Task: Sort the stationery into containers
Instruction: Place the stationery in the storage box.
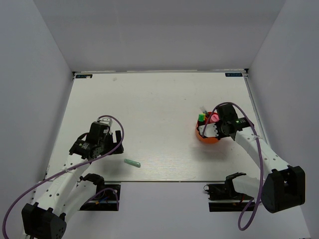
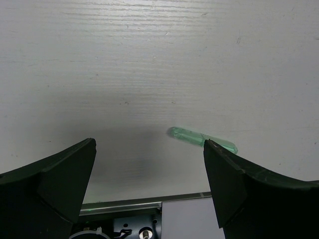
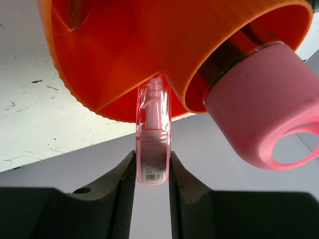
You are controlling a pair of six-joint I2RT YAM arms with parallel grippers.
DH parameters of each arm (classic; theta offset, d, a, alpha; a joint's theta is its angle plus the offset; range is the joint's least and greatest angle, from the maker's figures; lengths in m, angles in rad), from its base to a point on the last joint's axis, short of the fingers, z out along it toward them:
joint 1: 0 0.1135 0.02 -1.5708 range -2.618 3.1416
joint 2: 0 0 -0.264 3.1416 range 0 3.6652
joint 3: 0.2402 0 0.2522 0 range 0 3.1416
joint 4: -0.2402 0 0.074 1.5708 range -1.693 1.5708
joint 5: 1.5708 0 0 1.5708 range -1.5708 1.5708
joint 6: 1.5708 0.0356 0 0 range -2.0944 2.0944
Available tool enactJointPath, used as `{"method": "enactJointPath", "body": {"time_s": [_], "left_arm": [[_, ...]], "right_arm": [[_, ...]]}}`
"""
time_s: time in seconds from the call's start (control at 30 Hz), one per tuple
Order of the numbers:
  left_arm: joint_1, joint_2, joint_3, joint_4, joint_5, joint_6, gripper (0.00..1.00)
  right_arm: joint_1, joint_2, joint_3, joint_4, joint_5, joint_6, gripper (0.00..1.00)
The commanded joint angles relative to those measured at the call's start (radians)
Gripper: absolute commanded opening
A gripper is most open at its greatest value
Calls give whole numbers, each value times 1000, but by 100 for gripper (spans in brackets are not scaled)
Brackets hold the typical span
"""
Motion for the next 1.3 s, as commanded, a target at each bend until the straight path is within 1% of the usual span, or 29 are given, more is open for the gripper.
{"method": "enactJointPath", "body": {"time_s": [0.0,0.07,0.17,0.2,0.33,0.37,0.57,0.6,0.9,0.93,1.27], "left_arm": [[7,-4,6,11,5,2,99],[5,-2,8,12,8,3,99],[5,-2,9,9,5,3,99],[7,-2,8,11,5,3,99],[5,-2,8,12,5,3,99],[5,-4,9,11,5,3,99],[7,-4,9,6,5,3,99],[5,-4,9,9,5,3,99],[4,-4,9,9,3,2,99],[5,-5,9,11,5,3,99],[4,-4,11,9,3,2,99]], "right_arm": [[5,-6,14,-49,-20,-480,3],[8,-4,12,-49,-23,-474,8],[5,-4,18,-51,-26,-471,8],[3,-4,21,-49,-28,-471,13],[5,-3,28,-51,-25,-465,14],[6,-4,29,-51,-26,-465,18],[5,-6,31,-48,-26,-458,20],[5,-8,31,-45,-29,-457,25],[5,-6,32,-37,-29,-455,26],[5,-6,31,-37,-32,-457,33],[5,-8,35,-39,-34,-452,35]]}}
